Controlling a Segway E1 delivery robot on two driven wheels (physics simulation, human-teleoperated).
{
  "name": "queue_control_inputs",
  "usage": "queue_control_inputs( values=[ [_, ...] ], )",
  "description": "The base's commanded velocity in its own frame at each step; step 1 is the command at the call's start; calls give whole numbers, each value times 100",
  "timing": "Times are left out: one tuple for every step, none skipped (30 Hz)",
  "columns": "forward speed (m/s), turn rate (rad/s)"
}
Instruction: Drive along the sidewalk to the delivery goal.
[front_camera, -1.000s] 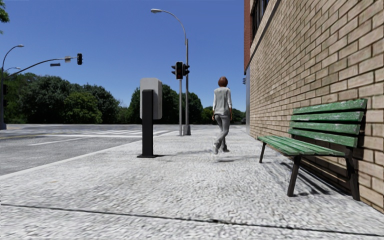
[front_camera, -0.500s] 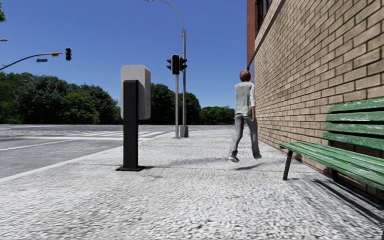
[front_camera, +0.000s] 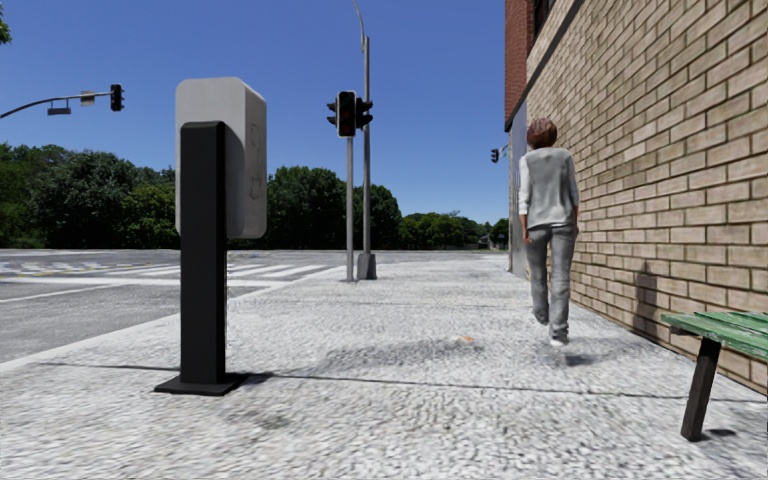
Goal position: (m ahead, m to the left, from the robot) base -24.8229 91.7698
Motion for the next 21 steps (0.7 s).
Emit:
queue_control_inputs(
  values=[
    [200,-19],
    [200,-20],
    [200,-21],
    [200,-22],
    [200,-11],
    [200,-11],
    [200,0],
    [200,0],
    [200,0],
    [200,0],
    [200,0],
    [200,0],
    [200,0],
    [200,0],
    [200,0],
    [200,0],
    [200,0],
    [200,0],
    [200,0],
    [200,0],
    [200,0]
  ],
)
